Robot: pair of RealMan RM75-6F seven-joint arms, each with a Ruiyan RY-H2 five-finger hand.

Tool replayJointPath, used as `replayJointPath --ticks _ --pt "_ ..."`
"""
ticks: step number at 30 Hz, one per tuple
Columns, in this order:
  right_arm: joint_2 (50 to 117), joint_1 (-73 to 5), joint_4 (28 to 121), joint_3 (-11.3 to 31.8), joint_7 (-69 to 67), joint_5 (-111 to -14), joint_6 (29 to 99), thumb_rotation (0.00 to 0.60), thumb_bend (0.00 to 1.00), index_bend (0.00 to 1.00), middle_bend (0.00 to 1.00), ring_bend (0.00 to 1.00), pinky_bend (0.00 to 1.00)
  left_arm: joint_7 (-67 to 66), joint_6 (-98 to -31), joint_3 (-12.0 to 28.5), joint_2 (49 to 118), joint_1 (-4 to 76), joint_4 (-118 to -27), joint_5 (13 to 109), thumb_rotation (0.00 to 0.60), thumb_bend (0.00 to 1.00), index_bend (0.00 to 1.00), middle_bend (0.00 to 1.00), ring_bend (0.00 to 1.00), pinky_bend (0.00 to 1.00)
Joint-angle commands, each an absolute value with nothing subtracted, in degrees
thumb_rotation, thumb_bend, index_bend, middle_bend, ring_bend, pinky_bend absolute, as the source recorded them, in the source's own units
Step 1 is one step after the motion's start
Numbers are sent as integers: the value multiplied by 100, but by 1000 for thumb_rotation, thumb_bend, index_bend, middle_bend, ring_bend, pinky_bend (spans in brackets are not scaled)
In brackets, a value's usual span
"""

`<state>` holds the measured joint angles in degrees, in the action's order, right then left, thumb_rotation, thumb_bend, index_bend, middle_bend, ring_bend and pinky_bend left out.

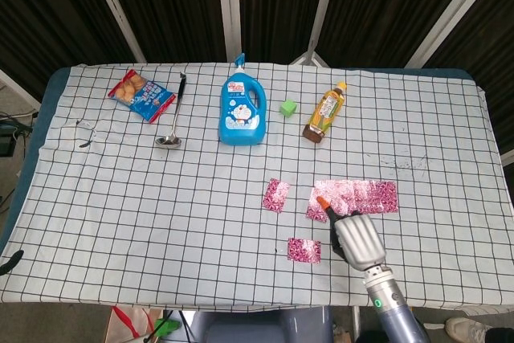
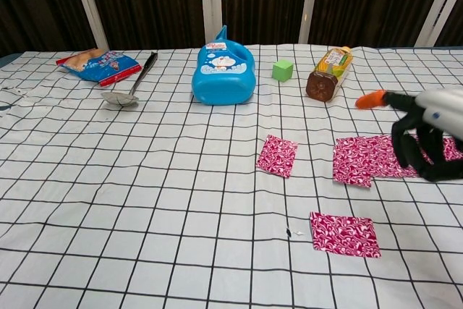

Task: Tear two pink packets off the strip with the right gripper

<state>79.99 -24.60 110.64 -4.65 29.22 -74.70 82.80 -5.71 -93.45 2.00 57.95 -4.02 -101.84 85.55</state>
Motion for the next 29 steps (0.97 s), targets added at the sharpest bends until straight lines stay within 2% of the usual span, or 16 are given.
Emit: replayJointPath --ticks 1,7,14,19,29 --pt "7211 -1990 11133 -420 2055 -7796 8810 600 600 36 165 278 215 -582 -9340 191 5799 -398 -10187 8576 600 275 140 0 0 84" --pt "6610 -1433 10357 -1008 1590 -8625 9343 600 538 23 149 237 188 -670 -9332 166 5825 -387 -10201 8633 600 275 140 0 0 84" --pt "6421 -737 9544 -1069 752 -8766 10145 600 510 24 135 217 159 -729 -9362 159 5836 -409 -10216 8627 600 275 140 0 0 84" --pt "6204 -564 9378 -1035 668 -8824 10269 600 429 18 120 189 139 -730 -9409 150 5849 -421 -10201 8689 600 275 140 0 0 84" --pt "5944 -516 9473 -1047 639 -8931 9874 600 425 17 119 187 137 -731 -9456 137 5903 -400 -10092 8852 600 275 141 0 0 84"
